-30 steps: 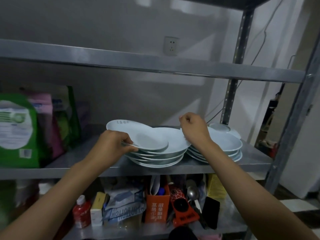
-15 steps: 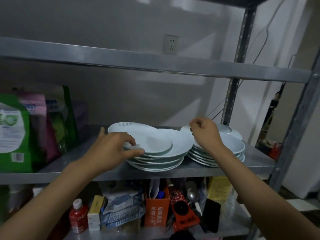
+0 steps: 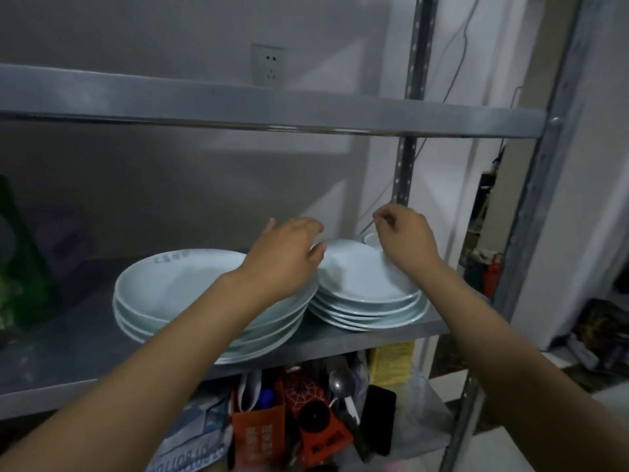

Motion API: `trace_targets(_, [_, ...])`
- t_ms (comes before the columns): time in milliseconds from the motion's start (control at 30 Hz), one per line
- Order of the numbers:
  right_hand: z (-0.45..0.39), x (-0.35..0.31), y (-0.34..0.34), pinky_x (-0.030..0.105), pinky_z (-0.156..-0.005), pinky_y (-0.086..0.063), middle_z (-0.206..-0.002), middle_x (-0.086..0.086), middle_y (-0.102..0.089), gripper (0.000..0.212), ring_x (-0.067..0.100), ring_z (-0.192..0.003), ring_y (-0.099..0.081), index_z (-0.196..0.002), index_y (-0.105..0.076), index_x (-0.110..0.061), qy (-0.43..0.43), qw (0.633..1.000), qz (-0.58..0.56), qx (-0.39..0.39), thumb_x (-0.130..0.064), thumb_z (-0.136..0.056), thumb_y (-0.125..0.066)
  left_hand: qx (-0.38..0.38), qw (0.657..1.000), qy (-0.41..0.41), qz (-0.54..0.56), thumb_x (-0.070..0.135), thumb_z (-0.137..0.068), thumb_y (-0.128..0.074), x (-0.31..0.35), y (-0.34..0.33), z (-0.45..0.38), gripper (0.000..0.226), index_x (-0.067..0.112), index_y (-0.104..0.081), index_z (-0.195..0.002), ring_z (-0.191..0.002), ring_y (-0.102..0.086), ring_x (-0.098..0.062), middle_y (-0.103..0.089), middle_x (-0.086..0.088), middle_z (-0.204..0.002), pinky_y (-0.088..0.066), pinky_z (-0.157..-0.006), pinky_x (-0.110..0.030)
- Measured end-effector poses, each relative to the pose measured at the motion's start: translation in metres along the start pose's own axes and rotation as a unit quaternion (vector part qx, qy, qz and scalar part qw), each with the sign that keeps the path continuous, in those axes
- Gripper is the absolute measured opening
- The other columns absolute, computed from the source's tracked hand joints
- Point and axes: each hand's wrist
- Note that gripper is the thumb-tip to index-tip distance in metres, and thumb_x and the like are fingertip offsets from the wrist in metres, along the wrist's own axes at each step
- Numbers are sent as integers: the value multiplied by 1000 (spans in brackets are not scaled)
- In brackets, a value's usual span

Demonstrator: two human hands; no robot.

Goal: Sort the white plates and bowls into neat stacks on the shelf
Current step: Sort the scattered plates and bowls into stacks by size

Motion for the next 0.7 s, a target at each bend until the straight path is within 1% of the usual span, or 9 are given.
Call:
trace_targets(133, [-34,60,19,37,-83,-51,-114,11,-66,26,32,-99,-61,-108,-66,-16,-16,993,111,-36,-11,-90,-48,-12,999,-31,-1,36,-98,-42,25,-21,-27,41,13,-50,-131,-125,-46,-25,-47,-2,-139,-28,-108,-38])
trace_targets(233, [-46,94,19,42,-83,-52,-112,15,-63,34,34,-97,-60,-114,-64,-14,-14,973,202,-111,-2,-87,-47,-32,998,-46,0,38,-97,-43,42,-37,-39,41,14,-52,-128,-120,-49,-28,-50,-4,-135,-39,-99,-38])
trace_targets(300, [-51,110,17,43,-85,-52,-115,15,-60,38,34,-100,-59,-117,-63,-14,-6,954,255,-155,0,-85,-48,-40,997,-66,3,38,-97,-44,51,-46,-46,40,16,-49,-130,-118,-50,-26,-51,-1,-134,-37,-93,-33])
trace_targets(367, [-57,125,13,41,-85,-51,-118,13,-59,41,34,-103,-58,-120,-61,-16,-7,936,296,-190,-1,-84,-50,-72,995,-69,18,41,-98,-43,56,-53,-52,47,19,-41,-139,-123,-48,-24,-46,0,-142,-36,-95,-33])
trace_targets(467, [-60,142,-2,37,-82,-50,-119,11,-58,40,31,-102,-58,-122,-55,-21,7,908,338,-249,-14,-83,-57,-119,991,-55,40,44,-98,-42,60,-62,-58,49,24,-36,-142,-126,-47,-23,-44,1,-146,-38,-97,-33])
trace_targets(533, [-61,152,-20,40,-89,-48,-129,12,-53,53,32,-112,-55,-135,-43,-23,23,892,348,-288,-28,-85,-60,-133,989,-47,40,45,-97,-42,58,-70,-63,47,25,-40,-139,-122,-49,-24,-49,0,-141,-40,-96,-35])
trace_targets(600, [-62,159,-38,44,-98,-42,-144,13,-38,63,33,-124,-46,-144,-28,-22,43,876,360,-319,-39,-89,-54,-158,986,-29,44,48,-96,-43,54,-76,-69,47,26,-41,-139,-122,-49,-23,-50,0,-140,-41,-98,-36])
trace_targets(667, [-63,166,-50,47,-103,-36,-152,13,-25,66,32,-134,-35,-147,-20,-21,52,863,373,-337,-44,-92,-48,-195,980,-19,39,49,-96,-43,52,-84,-73,49,27,-40,-139,-121,-50,-22,-50,1,-139,-41,-98,-36])
trace_targets(700, [-63,171,-54,48,-105,-36,-152,13,-23,66,30,-137,-32,-146,-19,-20,54,859,379,-340,-44,-92,-48,-212,976,-19,35,50,-95,-43,52,-88,-74,49,27,-41,-138,-120,-50,-22,-50,0,-137,-41,-98,-35])
Point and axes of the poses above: each hand's wrist, its own z-axis away from the middle knuckle, its own y-axis out of the back of the hand, x = y × z
